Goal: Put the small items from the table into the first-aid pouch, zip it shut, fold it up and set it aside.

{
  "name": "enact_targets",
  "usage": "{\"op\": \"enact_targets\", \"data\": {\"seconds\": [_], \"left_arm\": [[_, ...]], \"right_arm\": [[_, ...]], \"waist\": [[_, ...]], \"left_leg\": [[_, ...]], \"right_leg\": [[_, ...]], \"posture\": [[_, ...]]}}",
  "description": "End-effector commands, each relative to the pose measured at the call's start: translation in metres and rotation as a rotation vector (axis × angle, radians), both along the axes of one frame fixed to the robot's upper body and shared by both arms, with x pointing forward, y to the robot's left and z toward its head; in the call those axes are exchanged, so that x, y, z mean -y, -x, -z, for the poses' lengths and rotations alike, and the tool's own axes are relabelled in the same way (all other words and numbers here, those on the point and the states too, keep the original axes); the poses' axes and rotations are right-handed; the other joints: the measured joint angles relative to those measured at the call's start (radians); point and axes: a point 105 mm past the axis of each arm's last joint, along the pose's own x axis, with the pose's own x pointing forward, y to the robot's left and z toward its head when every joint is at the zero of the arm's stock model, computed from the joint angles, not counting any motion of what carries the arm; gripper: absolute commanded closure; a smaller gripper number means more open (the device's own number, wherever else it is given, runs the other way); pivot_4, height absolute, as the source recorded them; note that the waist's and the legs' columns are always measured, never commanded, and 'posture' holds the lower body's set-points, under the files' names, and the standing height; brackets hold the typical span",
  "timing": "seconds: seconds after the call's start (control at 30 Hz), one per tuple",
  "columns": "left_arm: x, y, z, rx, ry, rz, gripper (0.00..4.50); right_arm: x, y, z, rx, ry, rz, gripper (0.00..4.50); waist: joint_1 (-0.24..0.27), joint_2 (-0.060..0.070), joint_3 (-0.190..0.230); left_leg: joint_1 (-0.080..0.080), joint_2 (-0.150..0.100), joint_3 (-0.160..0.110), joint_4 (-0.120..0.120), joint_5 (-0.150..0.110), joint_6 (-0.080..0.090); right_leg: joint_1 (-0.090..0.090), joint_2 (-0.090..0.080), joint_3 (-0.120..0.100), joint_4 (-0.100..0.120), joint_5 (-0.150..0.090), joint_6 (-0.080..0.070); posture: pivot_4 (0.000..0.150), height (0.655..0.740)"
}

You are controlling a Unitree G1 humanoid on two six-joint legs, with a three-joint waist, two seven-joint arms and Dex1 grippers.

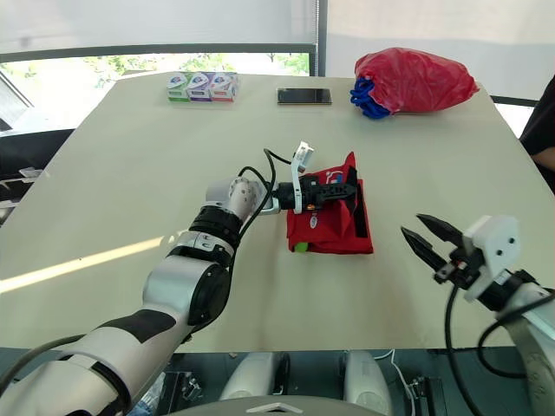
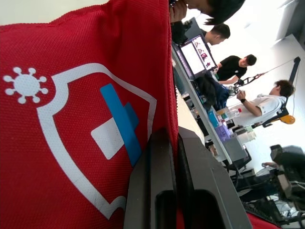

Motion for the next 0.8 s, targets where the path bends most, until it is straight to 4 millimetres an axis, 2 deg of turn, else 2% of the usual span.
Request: {"op": "enact_targets", "data": {"seconds": [0.03, 0.07, 0.1, 0.17, 0.2, 0.23, 0.27, 0.33, 0.37, 0.4, 0.43, 0.47, 0.5, 0.53, 0.77, 0.8], "left_arm": [[0.009, 0.005, 0.011, -0.011, -0.037, 0.033, 4.5], [0.01, 0.004, 0.012, -0.005, -0.041, 0.03, 4.5], [0.01, 0.004, 0.013, -0.001, -0.044, 0.029, 4.5], [0.011, 0.003, 0.014, 0.009, -0.042, 0.025, 4.5], [0.011, 0.004, 0.014, 0.011, -0.035, 0.03, 3.84], [0.012, 0.004, 0.014, 0.011, -0.03, 0.034, 3.76], [0.012, 0.005, 0.014, 0.008, -0.027, 0.039, 3.06], [0.012, 0.008, 0.013, -0.008, -0.001, 0.058, 2.45], [0.011, 0.009, 0.013, -0.015, 0.01, 0.063, 1.76], [0.011, 0.009, 0.013, -0.015, 0.012, 0.064, 1.66], [0.01, 0.009, 0.014, -0.015, 0.013, 0.062, 0.95], [0.01, 0.008, 0.014, -0.012, 0.01, 0.058, 0.61], [0.009, 0.007, 0.014, -0.011, 0.013, 0.052, 0.61], [0.008, 0.007, 0.015, -0.01, 0.015, 0.047, 0.11], [0.006, 0.01, 0.014, -0.007, 0.036, 0.074, 0.04], [0.006, 0.01, 0.013, -0.02, 0.049, 0.073, 0.31]], "right_arm": [[0.008, 0.002, -0.011, 0.044, 0.009, -0.016, 0.7], [0.008, 0.001, -0.011, 0.046, 0.015, -0.021, 0.24], [0.007, 0.001, -0.011, 0.05, 0.018, -0.026, 0.04], [0.005, -0.001, -0.011, 0.056, 0.017, -0.033, 0.04], [0.004, -0.002, -0.011, 0.057, 0.015, -0.036, 0.0], [0.002, -0.002, -0.01, 0.057, 0.013, -0.038, 0.0], [0.001, -0.003, -0.01, 0.057, 0.011, -0.04, 0.0], [0.0, -0.003, -0.007, 0.048, 0.009, -0.043, 0.0], [0.0, -0.002, -0.006, 0.043, 0.01, -0.045, 0.0], [0.001, -0.003, -0.005, 0.04, 0.012, -0.044, 0.0], [0.001, -0.003, -0.005, 0.039, 0.015, -0.042, 0.0], [0.001, -0.003, -0.006, 0.039, 0.016, -0.042, 0.0], [0.001, -0.004, -0.007, 0.041, 0.017, -0.043, 0.0], [0.0, -0.004, -0.008, 0.042, 0.017, -0.044, 0.0], [-0.003, -0.004, -0.009, 0.04, 0.013, -0.05, 0.0], [-0.004, -0.004, -0.009, 0.04, 0.013, -0.05, 0.0]], "waist": [[0.001, 0.001, -0.001], [0.001, 0.001, -0.001], [0.002, 0.001, -0.001], [0.004, 0.001, -0.001], [0.004, 0.001, -0.001], [0.004, 0.001, -0.001], [0.004, 0.001, -0.001], [0.003, 0.001, -0.001], [0.003, 0.001, -0.001], [0.003, 0.001, -0.001], [0.004, 0.001, -0.001], [0.004, 0.001, -0.001], [0.004, 0.001, -0.003], [0.004, 0.001, -0.003], [0.003, 0.001, -0.004], [0.003, 0.001, -0.004]], "left_leg": [[0.0, 0.0, 0.0, 0.0, 0.0, 0.0], [0.001, 0.0, 0.001, 0.0, 0.0, 0.0], [0.001, 0.0, 0.0, 0.0, 0.0, 0.0], [0.001, 0.0, 0.0, 0.0, 0.0, 0.0], [0.001, 0.0, 0.0, 0.0, 0.0, 0.0], [0.001, 0.0, 0.0, 0.0, 0.0, 0.0], [0.0, 0.0, 0.0, 0.0, 0.0, 0.0], [0.0, 0.0, 0.0, 0.0, 0.0, 0.0], [0.0, 0.0, 0.0, 0.0, 0.0, 0.0], [0.0, 0.0, 0.0, 0.0, 0.0, 0.0], [0.001, 0.0, 0.0, 0.0, 0.0, 0.0], [0.001, 0.0, 0.0, 0.0, 0.0, 0.0], [0.001, 0.0, 0.0, 0.0, 0.0, 0.0], [0.002, 0.0, 0.0, 0.001, 0.0, 0.0], [0.004, 0.0, 0.0, 0.001, 0.0, 0.0], [0.004, 0.0, 0.0, 0.001, 0.0, 0.0]], "right_leg": [[0.0, 0.0, 0.0, 0.0, 0.0, 0.0], [0.0, 0.0, 0.001, 0.0, 0.0, 0.0], [0.0, 0.0, 0.001, 0.0, 0.0, 0.0], [0.0, 0.0, 0.0, 0.0, 0.0, 0.0], [0.0, 0.0, 0.0, 0.0, 0.0, 0.0], [0.0, 0.0, 0.0, 0.0, 0.0, 0.0], [0.0, 0.0, 0.0, 0.0, 0.0, 0.0], [0.0, 0.0, 0.0, 0.0, 0.0, 0.0], [0.0, 0.0, 0.0, 0.0, 0.0, 0.0], [0.0, 0.0, 0.0, 0.0, 0.0, 0.0], [0.0, 0.0, 0.0, 0.0, 0.0, 0.0], [0.0, 0.0, 0.0, 0.0, 0.0, 0.0], [0.0, 0.0, 0.0, 0.0, 0.0, 0.0], [0.002, 0.0, 0.0, 0.0, 0.0, 0.0], [0.004, 0.0, 0.0, 0.0, 0.0, 0.0], [0.004, 0.0, 0.0, 0.0, 0.0, 0.0]], "posture": [[0.15, 0.74], [0.15, 0.74], [0.15, 0.74], [0.15, 0.74], [0.15, 0.74], [0.15, 0.74], [0.15, 0.74], [0.15, 0.74], [0.15, 0.74], [0.15, 0.74], [0.15, 0.74], [0.15, 0.74], [0.15, 0.74], [0.15, 0.74], [0.15, 0.74], [0.15, 0.74]]}}
